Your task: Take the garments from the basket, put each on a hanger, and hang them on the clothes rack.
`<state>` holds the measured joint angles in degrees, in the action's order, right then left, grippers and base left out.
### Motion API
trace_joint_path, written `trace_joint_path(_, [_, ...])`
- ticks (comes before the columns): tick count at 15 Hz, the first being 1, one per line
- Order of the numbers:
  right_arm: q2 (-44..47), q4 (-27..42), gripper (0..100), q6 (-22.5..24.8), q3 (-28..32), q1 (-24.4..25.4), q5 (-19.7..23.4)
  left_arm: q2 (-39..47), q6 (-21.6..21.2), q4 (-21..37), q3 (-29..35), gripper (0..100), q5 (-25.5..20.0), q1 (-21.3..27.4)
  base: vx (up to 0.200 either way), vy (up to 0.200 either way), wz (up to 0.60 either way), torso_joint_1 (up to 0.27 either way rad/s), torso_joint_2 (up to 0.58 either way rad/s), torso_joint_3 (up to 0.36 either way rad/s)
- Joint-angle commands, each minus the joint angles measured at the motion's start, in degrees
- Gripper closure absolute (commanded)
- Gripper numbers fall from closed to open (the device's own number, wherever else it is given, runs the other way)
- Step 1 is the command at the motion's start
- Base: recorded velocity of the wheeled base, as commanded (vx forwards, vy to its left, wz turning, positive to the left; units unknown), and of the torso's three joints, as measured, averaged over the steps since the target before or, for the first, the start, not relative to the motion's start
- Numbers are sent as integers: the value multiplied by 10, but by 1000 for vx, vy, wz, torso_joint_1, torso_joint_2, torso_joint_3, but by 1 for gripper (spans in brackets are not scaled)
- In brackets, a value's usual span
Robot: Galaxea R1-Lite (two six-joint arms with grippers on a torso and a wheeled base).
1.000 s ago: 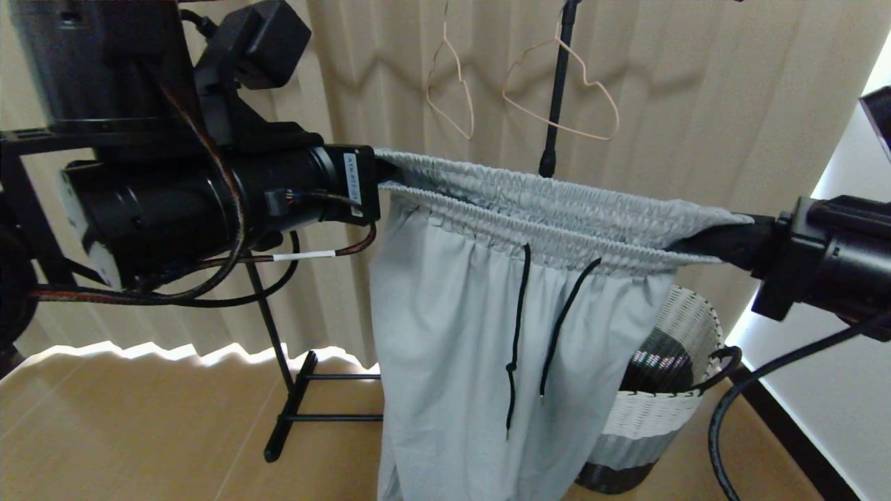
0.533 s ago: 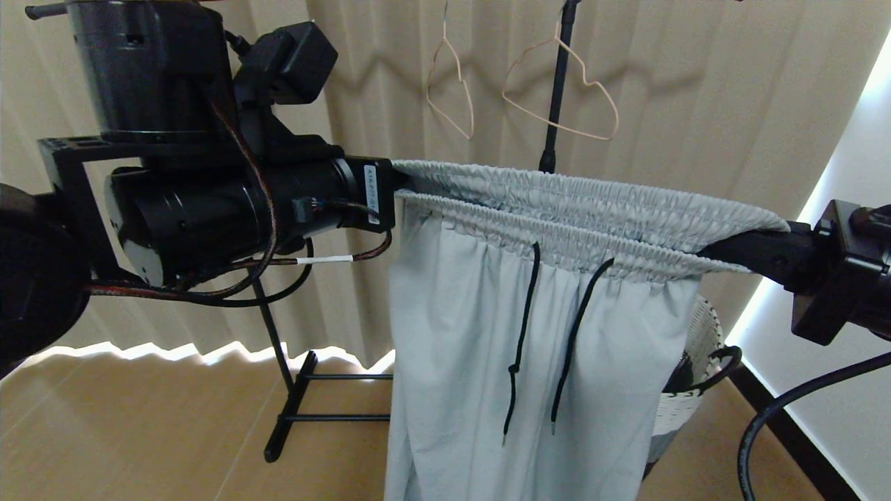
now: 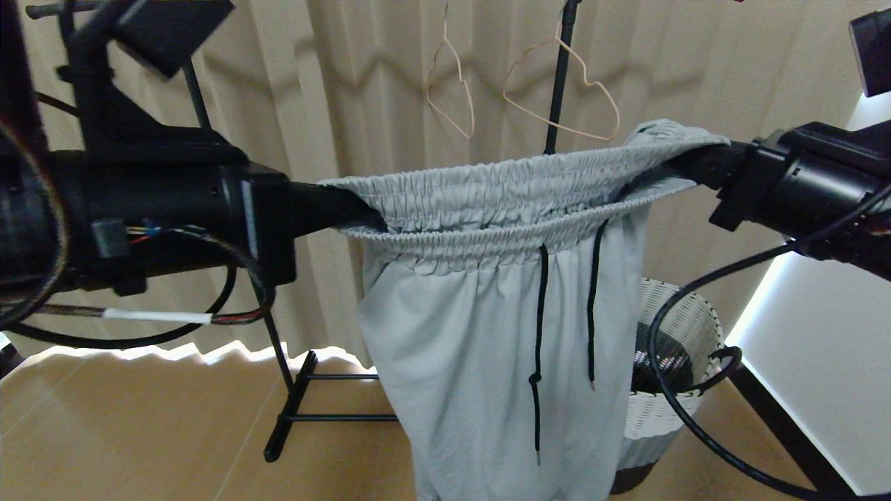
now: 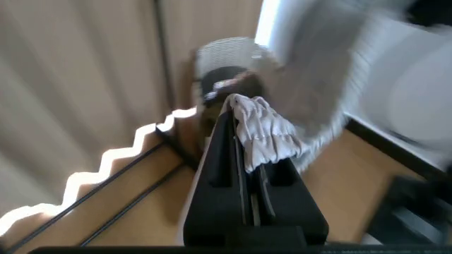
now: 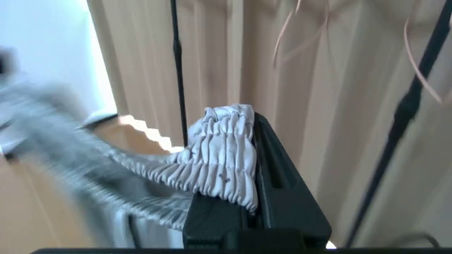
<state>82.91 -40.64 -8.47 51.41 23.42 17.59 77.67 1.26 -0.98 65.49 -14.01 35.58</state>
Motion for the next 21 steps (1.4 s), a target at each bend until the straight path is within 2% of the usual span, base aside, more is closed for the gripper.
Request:
trace_joint_path(1, [70, -37, 100, -23, 36, -3, 0, -76, 0, 3, -29, 100, -33, 2, 0, 0, 0, 0, 0, 0])
trace_joint_path(4, [103, -61, 100, -35, 52, -3, 0, -112, 0, 2, -56, 100, -63, 4, 0, 0, 0, 0, 0, 0])
trace_joint_path(9, [106, -59, 100, -35, 48, -3, -2, -111, -2, -2, -75, 100, -62, 3, 0, 0, 0, 0, 0, 0])
trace_joint_path(11, [98, -60, 100, -34, 41, -3, -12, -101, -2, -19, -73, 100, -59, 0, 0, 0, 0, 0, 0, 0])
trace_joint_path(13, [74, -53, 100, -32, 34, -3, -20, -62, -20, -56, -70, 100, -27, -24, 0, 0, 0, 0, 0, 0])
trace_joint_path(14, [53, -52, 100, -32, 24, -4, -20, -20, -67, -94, -70, 100, 35, -42, 0, 0, 0, 0, 0, 0])
trace_joint_path(15, [46, -51, 100, -32, 19, -5, -20, -8, -75, -109, -71, 100, 54, -43, 0, 0, 0, 0, 0, 0])
trace_joint_path(16, [22, -39, 100, -31, 10, -10, -20, 26, -78, -161, -78, 100, 103, -42, 0, 0, 0, 0, 0, 0])
trace_joint_path(18, [-4, -5, 100, -31, 3, -11, -20, 54, -78, -217, -82, 100, 118, -40, 0, 0, 0, 0, 0, 0])
trace_joint_path(21, [-6, 6, 100, -18, -19, -11, -21, 58, -78, -228, -83, 100, 118, -29, 0, 0, 0, 0, 0, 0])
